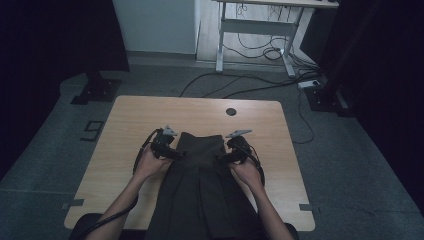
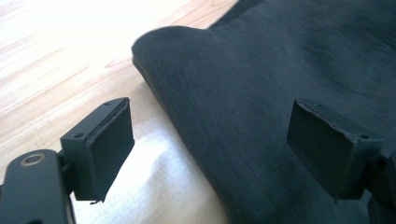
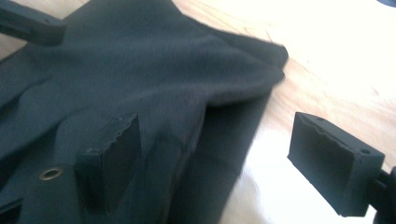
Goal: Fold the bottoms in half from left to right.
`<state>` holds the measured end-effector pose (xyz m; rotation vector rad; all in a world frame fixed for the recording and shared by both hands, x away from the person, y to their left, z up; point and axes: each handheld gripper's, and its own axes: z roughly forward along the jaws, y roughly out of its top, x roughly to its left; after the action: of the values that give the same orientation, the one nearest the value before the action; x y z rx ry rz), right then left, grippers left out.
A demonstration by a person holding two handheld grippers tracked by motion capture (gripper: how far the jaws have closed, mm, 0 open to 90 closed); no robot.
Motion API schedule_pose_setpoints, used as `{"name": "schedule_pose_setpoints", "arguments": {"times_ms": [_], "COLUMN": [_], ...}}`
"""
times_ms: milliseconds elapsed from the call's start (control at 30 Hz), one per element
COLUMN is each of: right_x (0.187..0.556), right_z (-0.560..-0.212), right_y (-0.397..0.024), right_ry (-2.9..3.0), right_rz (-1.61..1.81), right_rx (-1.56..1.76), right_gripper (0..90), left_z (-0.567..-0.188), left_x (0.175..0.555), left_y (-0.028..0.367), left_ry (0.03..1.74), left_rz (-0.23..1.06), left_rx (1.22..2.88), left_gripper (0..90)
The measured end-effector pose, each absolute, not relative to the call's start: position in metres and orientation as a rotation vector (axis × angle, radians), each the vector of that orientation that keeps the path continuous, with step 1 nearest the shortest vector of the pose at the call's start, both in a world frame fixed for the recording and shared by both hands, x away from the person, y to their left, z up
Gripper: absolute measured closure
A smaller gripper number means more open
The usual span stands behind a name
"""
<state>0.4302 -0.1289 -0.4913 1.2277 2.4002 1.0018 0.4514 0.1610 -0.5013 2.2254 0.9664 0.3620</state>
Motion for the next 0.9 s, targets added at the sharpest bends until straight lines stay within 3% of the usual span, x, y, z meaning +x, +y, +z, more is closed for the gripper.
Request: {"name": "schedule_pose_setpoints", "arguments": {"times_ms": [300, 700, 767, 833, 900], "right_x": [0.461, 0.474, 0.473, 0.472, 0.471], "right_z": [-0.508, -0.539, -0.539, -0.537, -0.536], "right_y": [-0.111, -0.114, -0.114, -0.113, -0.111], "right_ry": [2.381, 2.397, 2.401, 2.432, 2.442], "right_rz": [0.923, 0.905, 0.923, 0.941, 0.936], "right_rx": [1.27, 1.312, 1.291, 1.262, 1.261], "right_gripper": [16.9, 17.7, 23.9, 35.9, 40.4], "left_z": [-0.523, -0.541, -0.54, -0.539, -0.539], "left_x": [0.468, 0.476, 0.476, 0.475, 0.474], "left_y": [0.162, 0.17, 0.169, 0.168, 0.167], "left_ry": [1.034, 1.089, 1.081, 1.066, 1.054], "left_rz": [0.359, 0.333, 0.333, 0.323, 0.312], "left_rx": [2.241, 2.209, 2.211, 2.21, 2.21], "left_gripper": [15.5, 15.3, 18.0, 23.5, 29.5]}}
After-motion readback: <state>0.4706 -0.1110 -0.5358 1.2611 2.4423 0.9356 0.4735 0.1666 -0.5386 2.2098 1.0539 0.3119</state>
